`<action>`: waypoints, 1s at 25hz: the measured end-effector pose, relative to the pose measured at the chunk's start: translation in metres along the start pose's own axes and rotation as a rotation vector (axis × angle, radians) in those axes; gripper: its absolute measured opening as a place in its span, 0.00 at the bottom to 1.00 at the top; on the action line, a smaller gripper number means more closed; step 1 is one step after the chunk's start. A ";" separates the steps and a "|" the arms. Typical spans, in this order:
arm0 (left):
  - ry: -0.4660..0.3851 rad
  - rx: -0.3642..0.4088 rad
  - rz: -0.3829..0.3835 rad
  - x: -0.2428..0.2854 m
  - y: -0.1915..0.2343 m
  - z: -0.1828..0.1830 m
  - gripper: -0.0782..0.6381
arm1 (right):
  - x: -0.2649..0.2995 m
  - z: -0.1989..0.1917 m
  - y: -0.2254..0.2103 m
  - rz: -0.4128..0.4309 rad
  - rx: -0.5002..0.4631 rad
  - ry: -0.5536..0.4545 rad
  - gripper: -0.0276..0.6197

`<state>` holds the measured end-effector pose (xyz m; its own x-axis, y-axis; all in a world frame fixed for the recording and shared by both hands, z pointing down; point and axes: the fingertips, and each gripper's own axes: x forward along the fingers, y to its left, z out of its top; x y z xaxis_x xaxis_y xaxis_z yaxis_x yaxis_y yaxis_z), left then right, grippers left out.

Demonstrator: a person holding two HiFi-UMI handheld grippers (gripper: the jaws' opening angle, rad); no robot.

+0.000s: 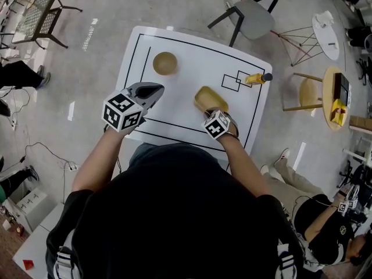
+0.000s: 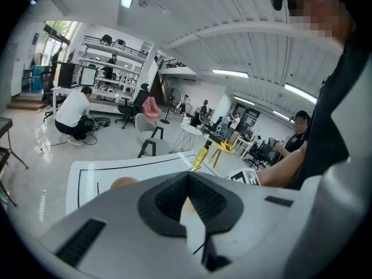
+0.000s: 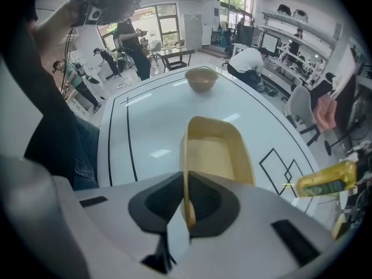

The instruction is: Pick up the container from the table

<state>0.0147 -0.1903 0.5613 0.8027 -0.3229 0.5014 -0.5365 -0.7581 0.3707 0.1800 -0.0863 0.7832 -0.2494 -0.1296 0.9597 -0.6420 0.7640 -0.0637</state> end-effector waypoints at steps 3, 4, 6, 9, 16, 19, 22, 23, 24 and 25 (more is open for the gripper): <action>-0.007 0.013 0.001 -0.004 -0.001 0.003 0.12 | -0.005 -0.001 -0.001 -0.011 0.008 -0.005 0.09; -0.011 0.017 0.002 -0.005 -0.002 0.005 0.12 | -0.006 -0.001 -0.001 -0.016 0.012 -0.007 0.09; -0.017 0.025 0.001 -0.008 -0.004 0.007 0.12 | -0.010 -0.001 -0.002 -0.027 0.017 -0.010 0.09; -0.022 0.035 -0.004 -0.011 -0.009 0.009 0.12 | -0.017 0.000 -0.003 -0.042 0.018 -0.014 0.09; -0.035 0.051 -0.005 -0.021 -0.018 0.009 0.12 | -0.029 0.003 0.001 -0.069 0.016 -0.028 0.09; -0.039 0.056 -0.002 -0.027 -0.020 0.008 0.12 | -0.035 0.003 -0.002 -0.085 0.023 -0.036 0.09; -0.038 0.055 0.005 -0.032 -0.021 0.004 0.12 | -0.043 0.002 -0.005 -0.105 0.028 -0.042 0.09; -0.038 0.055 0.007 -0.034 -0.021 0.003 0.12 | -0.045 0.002 -0.006 -0.115 0.027 -0.043 0.09; -0.039 0.056 0.008 -0.036 -0.022 0.003 0.12 | -0.048 0.002 -0.007 -0.123 0.026 -0.044 0.09; -0.041 0.057 0.009 -0.038 -0.022 0.004 0.12 | -0.050 0.003 -0.008 -0.127 0.027 -0.046 0.09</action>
<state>-0.0030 -0.1638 0.5312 0.8087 -0.3515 0.4716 -0.5286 -0.7859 0.3207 0.1958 -0.0876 0.7346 -0.1973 -0.2539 0.9469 -0.6895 0.7226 0.0501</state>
